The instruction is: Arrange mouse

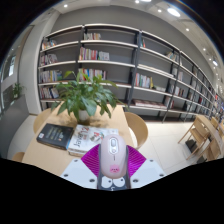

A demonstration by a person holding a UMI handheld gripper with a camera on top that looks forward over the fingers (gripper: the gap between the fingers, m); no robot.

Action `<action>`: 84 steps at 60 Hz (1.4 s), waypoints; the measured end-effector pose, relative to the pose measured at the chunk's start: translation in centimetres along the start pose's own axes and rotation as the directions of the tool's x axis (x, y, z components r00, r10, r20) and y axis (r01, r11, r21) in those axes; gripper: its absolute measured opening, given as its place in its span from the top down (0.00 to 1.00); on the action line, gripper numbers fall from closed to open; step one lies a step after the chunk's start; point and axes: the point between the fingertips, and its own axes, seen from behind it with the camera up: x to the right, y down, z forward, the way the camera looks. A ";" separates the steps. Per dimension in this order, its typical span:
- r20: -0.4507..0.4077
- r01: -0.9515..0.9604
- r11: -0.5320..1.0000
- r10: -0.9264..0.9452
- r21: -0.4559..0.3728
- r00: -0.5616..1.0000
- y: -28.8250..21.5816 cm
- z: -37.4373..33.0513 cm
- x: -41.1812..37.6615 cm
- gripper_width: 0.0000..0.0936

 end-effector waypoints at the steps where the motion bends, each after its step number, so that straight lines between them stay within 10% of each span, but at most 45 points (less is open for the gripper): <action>1: -0.002 -0.002 1.000 0.002 -0.022 1.000 0.9 0.7 0.7 0.65; 21: 0.068 -0.045 0.933 0.073 -0.358 0.995 21.2 7.9 1.6 0.65; 40: 0.057 -0.019 0.909 0.047 -0.417 0.997 22.1 7.3 1.9 0.36; 48: 0.061 -0.033 0.949 0.055 -0.314 0.997 15.0 3.7 0.9 0.08; 63: 0.043 -0.056 0.992 0.062 -0.114 0.997 5.3 -9.2 -3.5 0.08; 84: 0.037 -0.075 0.993 0.079 -0.095 0.996 10.0 -24.2 -11.1 0.08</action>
